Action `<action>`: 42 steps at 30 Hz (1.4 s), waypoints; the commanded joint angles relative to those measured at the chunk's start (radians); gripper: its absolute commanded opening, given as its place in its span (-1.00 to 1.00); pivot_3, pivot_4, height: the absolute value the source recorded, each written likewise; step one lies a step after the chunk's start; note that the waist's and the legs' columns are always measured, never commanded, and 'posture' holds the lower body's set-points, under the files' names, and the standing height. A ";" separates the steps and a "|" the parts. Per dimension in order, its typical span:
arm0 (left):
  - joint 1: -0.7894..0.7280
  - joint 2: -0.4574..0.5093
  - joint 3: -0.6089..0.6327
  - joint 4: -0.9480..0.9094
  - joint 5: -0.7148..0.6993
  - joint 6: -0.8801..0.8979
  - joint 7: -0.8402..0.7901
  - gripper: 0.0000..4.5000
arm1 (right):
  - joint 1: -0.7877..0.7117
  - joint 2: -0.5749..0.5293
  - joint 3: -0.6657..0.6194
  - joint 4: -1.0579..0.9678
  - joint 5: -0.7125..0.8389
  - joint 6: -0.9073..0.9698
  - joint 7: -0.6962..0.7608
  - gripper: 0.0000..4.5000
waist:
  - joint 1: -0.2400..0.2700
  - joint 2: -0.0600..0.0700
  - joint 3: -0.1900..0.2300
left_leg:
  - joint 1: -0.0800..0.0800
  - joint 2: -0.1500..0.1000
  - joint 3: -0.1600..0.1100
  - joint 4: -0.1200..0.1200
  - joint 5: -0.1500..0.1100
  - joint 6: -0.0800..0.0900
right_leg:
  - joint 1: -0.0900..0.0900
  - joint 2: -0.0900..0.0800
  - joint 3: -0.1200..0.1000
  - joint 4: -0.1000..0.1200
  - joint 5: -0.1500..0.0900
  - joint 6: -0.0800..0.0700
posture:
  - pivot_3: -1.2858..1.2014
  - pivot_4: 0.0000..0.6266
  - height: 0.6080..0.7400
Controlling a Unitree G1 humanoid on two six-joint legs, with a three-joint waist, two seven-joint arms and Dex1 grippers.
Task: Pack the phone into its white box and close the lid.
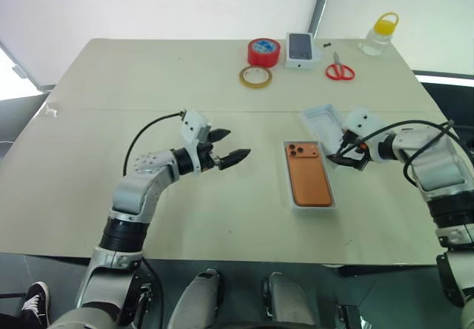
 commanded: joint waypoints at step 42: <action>0.023 0.079 0.046 -0.071 -0.074 -0.114 -0.089 1.00 | -0.286 0.098 0.119 0.168 0.009 0.497 -0.008 -0.04 | -0.023 0.002 0.001 | 0.000 0.000 0.001 -0.001 0.000 0.000 | -0.002 0.000 0.002 0.001 0.002 0.000 | 0.03 -0.52 1.00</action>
